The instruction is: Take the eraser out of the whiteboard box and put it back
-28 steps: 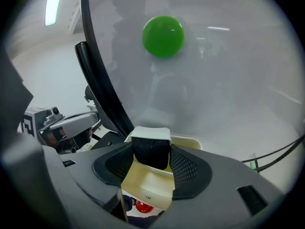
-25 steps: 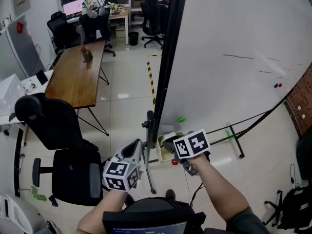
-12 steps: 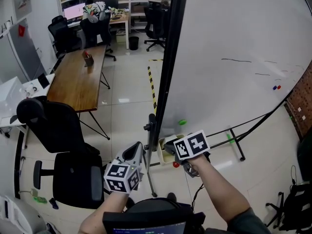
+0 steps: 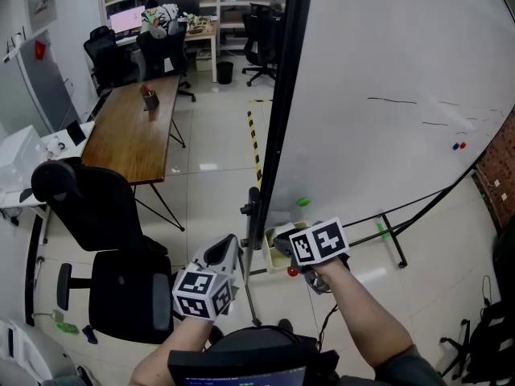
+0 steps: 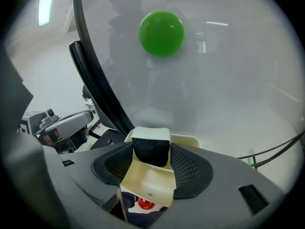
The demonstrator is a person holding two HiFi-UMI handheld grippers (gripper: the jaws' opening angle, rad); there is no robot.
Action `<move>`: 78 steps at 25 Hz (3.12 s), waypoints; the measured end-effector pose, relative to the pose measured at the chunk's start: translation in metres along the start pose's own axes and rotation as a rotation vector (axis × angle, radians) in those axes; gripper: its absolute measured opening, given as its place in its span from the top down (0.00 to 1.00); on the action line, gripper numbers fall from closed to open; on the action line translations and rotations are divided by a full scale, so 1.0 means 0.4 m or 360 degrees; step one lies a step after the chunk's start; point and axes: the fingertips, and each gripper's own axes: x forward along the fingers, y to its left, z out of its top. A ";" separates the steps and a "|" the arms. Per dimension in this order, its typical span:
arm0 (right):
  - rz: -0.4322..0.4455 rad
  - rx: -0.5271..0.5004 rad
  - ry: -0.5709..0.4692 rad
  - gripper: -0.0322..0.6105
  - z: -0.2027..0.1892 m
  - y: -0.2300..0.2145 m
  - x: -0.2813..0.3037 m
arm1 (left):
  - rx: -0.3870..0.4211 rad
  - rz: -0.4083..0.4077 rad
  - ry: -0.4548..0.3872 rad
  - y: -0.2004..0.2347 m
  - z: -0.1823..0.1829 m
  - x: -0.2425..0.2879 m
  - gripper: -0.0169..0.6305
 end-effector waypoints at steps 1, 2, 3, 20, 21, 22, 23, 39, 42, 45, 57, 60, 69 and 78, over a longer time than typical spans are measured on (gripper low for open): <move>0.0009 0.0000 0.0005 0.52 0.000 0.001 -0.001 | 0.0000 0.0000 -0.0001 -0.002 0.000 0.000 0.92; 0.0016 0.0004 0.0009 0.50 0.001 0.001 0.000 | -0.0002 0.0001 -0.0002 -0.003 -0.001 0.000 0.92; 0.0018 0.0011 0.0010 0.50 0.002 -0.001 0.002 | -0.0004 0.0003 -0.0002 -0.004 -0.002 0.000 0.92; 0.0084 -0.0102 -0.0625 0.52 0.133 0.044 -0.199 | 0.0038 0.0004 -0.0130 -0.007 0.094 -0.054 0.92; 0.0079 -0.0137 -0.0701 0.58 0.146 0.051 -0.226 | 0.0053 0.0002 -0.0157 -0.010 0.111 -0.060 0.92; 0.0074 -0.0170 -0.0774 0.62 0.158 0.059 -0.253 | 0.0065 -0.0001 -0.0185 -0.013 0.126 -0.066 0.92; 0.0068 -0.0201 -0.0845 0.63 0.167 0.066 -0.280 | 0.0073 -0.0004 -0.0213 -0.018 0.142 -0.073 0.92; 0.0037 -0.0219 -0.1382 0.92 0.180 0.070 -0.510 | 0.0146 -0.0015 -0.0337 -0.091 0.234 -0.139 0.92; 0.0057 -0.0234 -0.1373 0.92 0.176 0.064 -0.517 | 0.0156 -0.0005 -0.0343 -0.111 0.238 -0.136 0.92; 0.0093 -0.0257 -0.1387 0.92 0.175 0.050 -0.535 | 0.0160 0.0027 -0.0349 -0.137 0.240 -0.131 0.92; 0.0349 -0.0426 -0.1351 0.92 0.132 -0.001 -0.564 | 0.0159 0.0302 -0.0335 -0.245 0.195 -0.174 0.92; 0.0344 -0.0399 -0.1383 0.92 0.110 0.027 -0.592 | 0.0180 0.0276 -0.0356 -0.268 0.191 -0.224 0.92; 0.0171 -0.0294 -0.1416 0.92 0.001 0.189 -0.658 | 0.0190 0.0143 -0.0396 -0.254 0.163 -0.426 0.92; -0.0033 -0.0226 -0.1466 0.92 -0.112 0.213 -0.768 | 0.0126 -0.0011 -0.0423 -0.308 0.145 -0.485 0.92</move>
